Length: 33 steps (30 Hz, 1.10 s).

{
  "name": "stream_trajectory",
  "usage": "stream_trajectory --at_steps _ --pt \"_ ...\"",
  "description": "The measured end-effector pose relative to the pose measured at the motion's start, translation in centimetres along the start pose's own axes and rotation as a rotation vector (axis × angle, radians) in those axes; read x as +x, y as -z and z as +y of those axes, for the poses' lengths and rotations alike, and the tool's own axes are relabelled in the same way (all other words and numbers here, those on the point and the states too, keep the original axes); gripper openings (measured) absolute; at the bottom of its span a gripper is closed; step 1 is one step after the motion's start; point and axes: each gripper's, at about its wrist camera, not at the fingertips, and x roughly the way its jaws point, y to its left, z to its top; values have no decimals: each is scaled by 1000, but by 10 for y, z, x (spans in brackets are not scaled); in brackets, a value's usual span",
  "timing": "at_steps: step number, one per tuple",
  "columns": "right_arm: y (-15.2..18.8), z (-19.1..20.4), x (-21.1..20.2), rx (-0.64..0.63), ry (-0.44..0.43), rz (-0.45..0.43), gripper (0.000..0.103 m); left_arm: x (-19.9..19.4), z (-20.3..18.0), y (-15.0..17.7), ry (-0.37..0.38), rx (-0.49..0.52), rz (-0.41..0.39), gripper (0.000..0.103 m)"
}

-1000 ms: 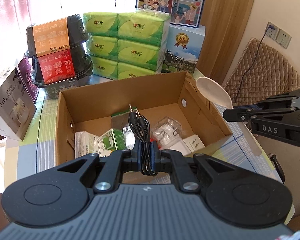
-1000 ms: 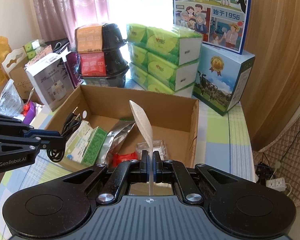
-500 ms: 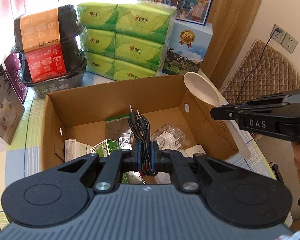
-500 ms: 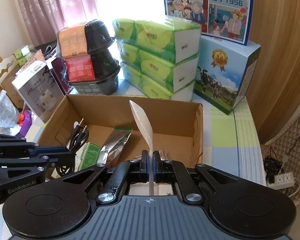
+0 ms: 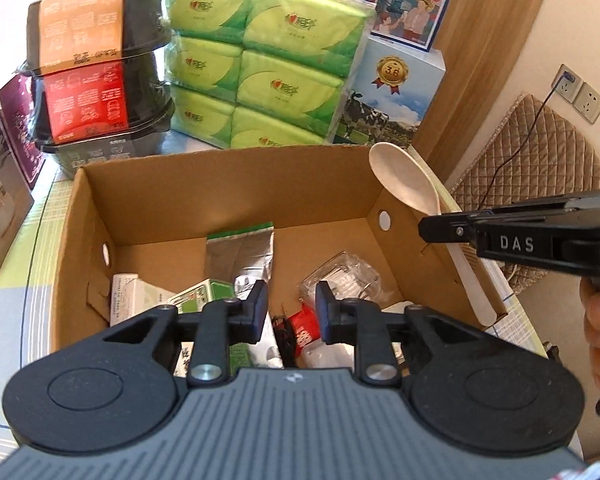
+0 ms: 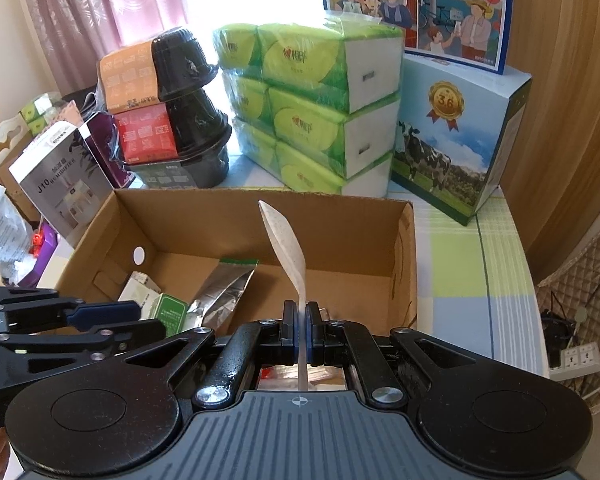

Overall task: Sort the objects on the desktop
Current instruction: 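Open both grippers to drop the cable and spoon into the box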

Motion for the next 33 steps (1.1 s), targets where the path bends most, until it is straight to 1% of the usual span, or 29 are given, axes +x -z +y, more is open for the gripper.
stream_trajectory --at_steps 9,10,11,12,13,14,15,16,18,20,21,22,28,30,33 --pt "-5 5 8 8 -19 -19 0 -5 9 7 -12 -15 -8 25" --pt "-6 5 8 13 -28 -29 1 -5 9 8 -12 -14 -8 28" --pt "-7 5 9 17 -40 -34 1 -6 9 8 -11 -13 -10 34" --pt "-8 4 10 22 -45 -37 5 -7 9 9 -11 -13 -12 35" --pt "-7 3 10 29 -42 -40 22 -7 9 9 -11 -14 -14 39" --pt "-7 2 9 31 -36 -43 50 -8 10 10 -13 -18 -18 45" --pt "-6 1 8 32 -29 -50 59 -10 11 11 -15 -22 -22 48" --pt "-5 0 6 33 -25 -60 61 -11 11 12 -18 -25 -26 51" --pt "-1 -2 4 23 -14 -56 61 -13 11 14 -29 -27 -28 54" --pt "5 -4 0 15 -11 -53 61 -17 11 16 -38 -35 -34 69" --pt "8 -6 -2 14 -12 -53 61 -19 11 17 -44 -42 -38 72" --pt "11 -7 -5 15 -10 -55 61 -21 10 19 -48 -47 -41 78" --pt "29 -7 -27 15 -9 -58 63 -40 3 32 -84 -45 -49 98" --pt "34 -7 -35 17 -10 -58 65 -45 0 37 -98 -46 -44 101" --pt "42 -6 -48 14 -11 -60 68 -54 -4 44 -120 -42 -39 101"
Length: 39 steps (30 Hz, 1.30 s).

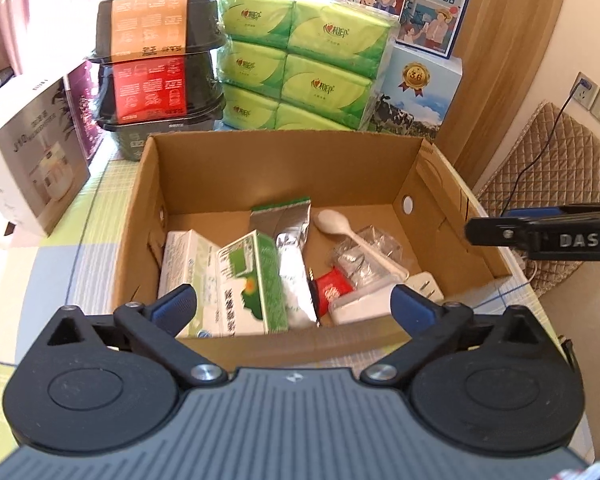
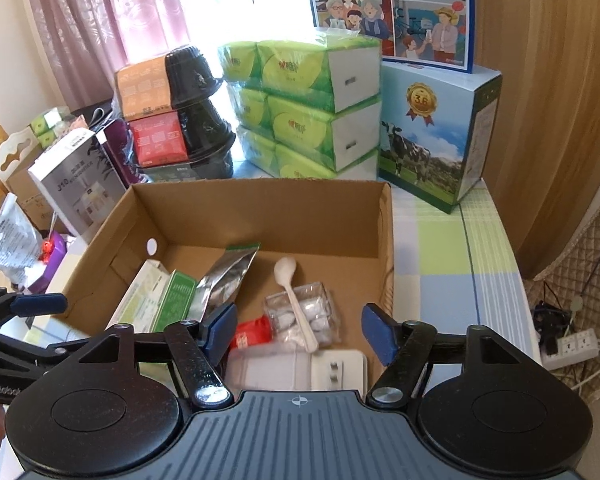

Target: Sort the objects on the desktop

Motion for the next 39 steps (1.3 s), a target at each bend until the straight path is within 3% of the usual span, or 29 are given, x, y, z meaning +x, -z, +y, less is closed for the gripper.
stream_trajectory --at_steps 3,7,14,32,39 --pt "6 2 -15 0 9 2 72 -13 -5 6 -32 0 -9 101" --pt "19 9 -38 -20 10 1 90 -37 -11 12 -58 -15 -31 101" --pt "44 22 -81 -24 2 -28 99 -81 -29 26 -96 -16 -50 101" --pt "102 36 -171 -35 24 -87 101 -173 -71 87 -150 -17 -89 102" --pt "125 49 -199 -71 27 -109 101 -193 -81 105 -130 -30 -104 102"
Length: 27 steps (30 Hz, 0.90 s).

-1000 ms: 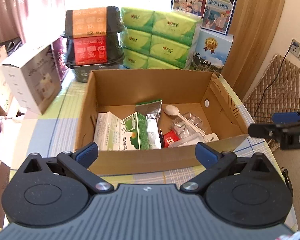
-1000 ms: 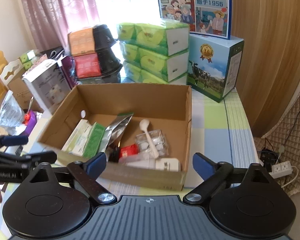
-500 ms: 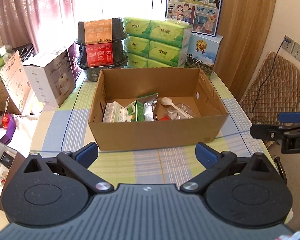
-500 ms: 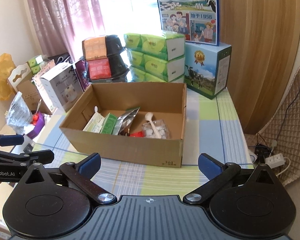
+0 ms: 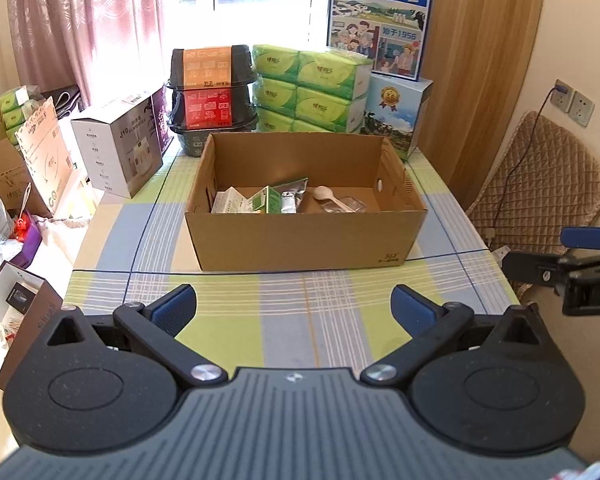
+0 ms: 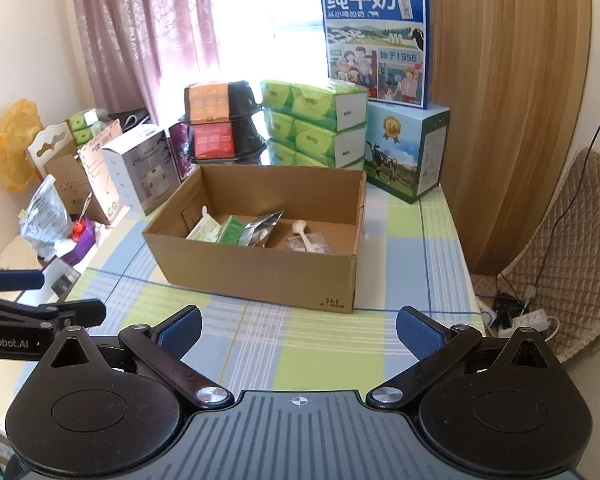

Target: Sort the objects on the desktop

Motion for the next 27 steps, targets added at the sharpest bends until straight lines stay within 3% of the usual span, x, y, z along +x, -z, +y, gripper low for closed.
stream_trajectory --at_steps 12,27 --pt "14 7 -28 5 -1 -21 101 -20 -4 8 5 -1 -18 102" --pt "23 6 -30 27 -5 -10 101 -22 -4 13 18 -8 -16 102"
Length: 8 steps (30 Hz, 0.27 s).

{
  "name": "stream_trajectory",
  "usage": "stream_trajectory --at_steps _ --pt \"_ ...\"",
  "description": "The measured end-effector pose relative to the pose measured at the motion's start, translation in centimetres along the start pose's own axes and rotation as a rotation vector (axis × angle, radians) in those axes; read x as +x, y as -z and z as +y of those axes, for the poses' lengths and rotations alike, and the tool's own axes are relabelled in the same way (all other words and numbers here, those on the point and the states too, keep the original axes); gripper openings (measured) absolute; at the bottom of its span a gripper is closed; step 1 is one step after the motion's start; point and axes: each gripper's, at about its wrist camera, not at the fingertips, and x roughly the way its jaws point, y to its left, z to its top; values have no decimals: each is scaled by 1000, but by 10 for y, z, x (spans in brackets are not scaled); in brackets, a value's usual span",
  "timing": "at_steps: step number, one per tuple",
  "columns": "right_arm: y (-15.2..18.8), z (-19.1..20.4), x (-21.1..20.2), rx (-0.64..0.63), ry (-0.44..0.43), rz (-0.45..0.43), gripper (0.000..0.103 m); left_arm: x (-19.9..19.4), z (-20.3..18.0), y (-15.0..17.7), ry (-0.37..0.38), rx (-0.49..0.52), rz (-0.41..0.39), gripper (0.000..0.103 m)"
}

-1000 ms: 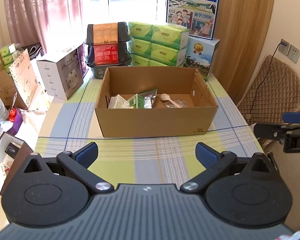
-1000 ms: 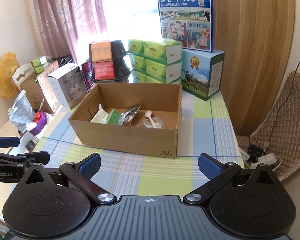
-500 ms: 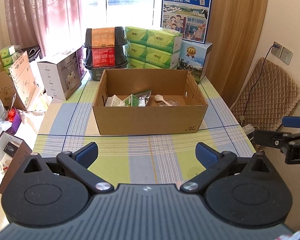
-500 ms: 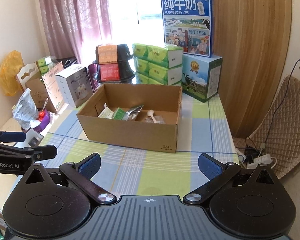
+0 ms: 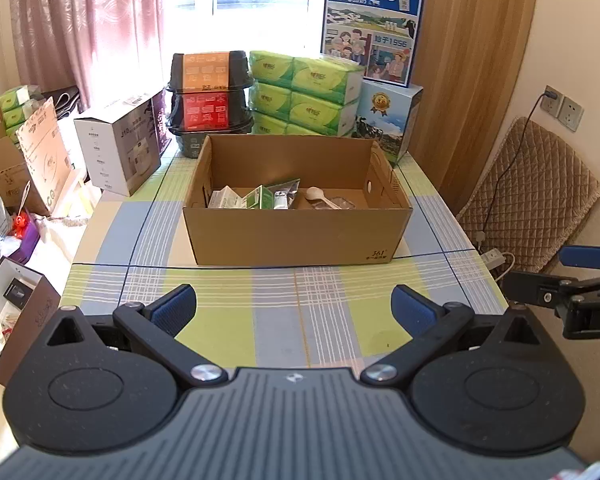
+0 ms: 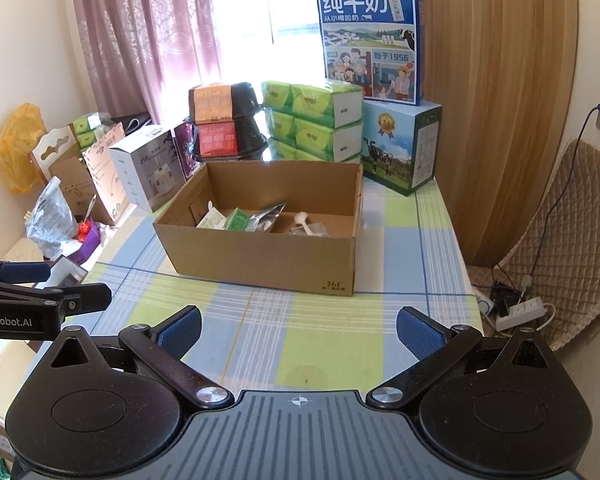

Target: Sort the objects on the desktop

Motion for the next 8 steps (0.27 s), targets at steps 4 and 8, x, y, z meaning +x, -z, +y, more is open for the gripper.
stream_trajectory --at_steps 4,8 --pt "3 0 0 -1 -4 2 101 1 1 2 18 -12 -1 102" --pt "8 0 1 -1 2 4 101 0 2 4 15 -19 -14 102"
